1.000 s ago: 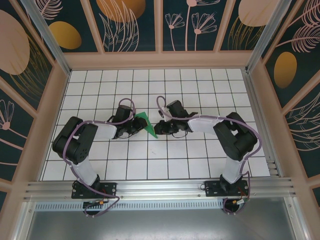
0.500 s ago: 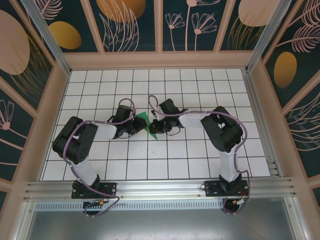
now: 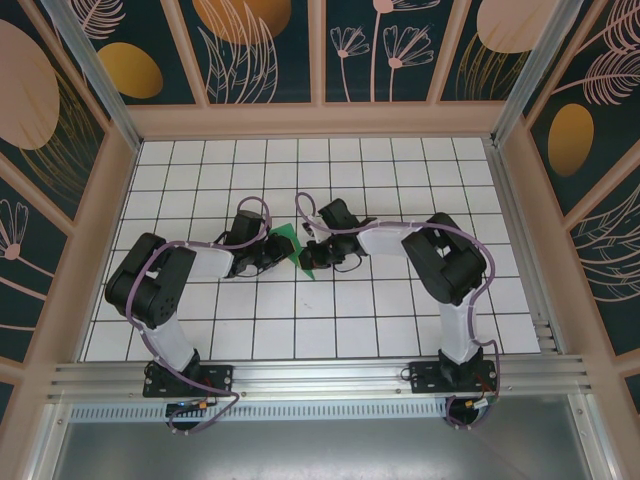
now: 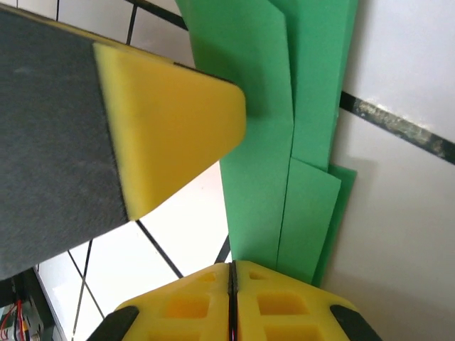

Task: Fold a paper plane with a square sheet of paper (pick it up from the middle)
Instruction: Fold the wing for the fifth time at the center of the table.

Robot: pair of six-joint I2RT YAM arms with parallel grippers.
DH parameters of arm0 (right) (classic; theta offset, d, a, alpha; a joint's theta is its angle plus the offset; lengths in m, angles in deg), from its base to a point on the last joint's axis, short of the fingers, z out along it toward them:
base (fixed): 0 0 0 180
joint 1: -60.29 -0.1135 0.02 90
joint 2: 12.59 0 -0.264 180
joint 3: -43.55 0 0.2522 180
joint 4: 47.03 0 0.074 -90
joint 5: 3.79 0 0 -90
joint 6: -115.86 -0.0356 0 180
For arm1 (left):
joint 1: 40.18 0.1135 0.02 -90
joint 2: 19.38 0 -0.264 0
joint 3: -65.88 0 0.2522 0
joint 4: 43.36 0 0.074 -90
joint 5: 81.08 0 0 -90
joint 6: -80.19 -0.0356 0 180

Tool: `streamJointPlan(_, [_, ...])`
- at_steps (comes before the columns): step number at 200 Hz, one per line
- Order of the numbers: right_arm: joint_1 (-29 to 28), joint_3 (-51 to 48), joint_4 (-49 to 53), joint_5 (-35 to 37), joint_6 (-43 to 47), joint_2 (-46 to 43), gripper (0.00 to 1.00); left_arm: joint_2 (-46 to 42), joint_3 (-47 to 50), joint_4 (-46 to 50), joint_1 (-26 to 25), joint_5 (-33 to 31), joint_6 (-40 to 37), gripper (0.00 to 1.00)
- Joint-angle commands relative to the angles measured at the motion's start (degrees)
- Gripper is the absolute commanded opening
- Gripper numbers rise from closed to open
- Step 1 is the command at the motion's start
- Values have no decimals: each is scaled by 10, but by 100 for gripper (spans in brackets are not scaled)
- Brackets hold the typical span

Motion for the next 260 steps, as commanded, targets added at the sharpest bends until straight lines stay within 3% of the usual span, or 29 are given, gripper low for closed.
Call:
streamJointPlan(1, [-15, 9, 50, -7, 23, -43, 10, 24, -3, 48, 5, -45, -20, 24])
streamJointPlan(131, [-13, -38, 64, 43, 5, -6, 9, 29, -11, 58, 5, -48, -29, 24])
streamJointPlan(219, [6, -52, -2, -14, -12, -79, 10, 28, -8, 51, 5, -43, -27, 24])
streamJointPlan(260, [12, -23, 20, -15, -3, -30, 11, 26, -5, 46, 5, -37, -25, 24])
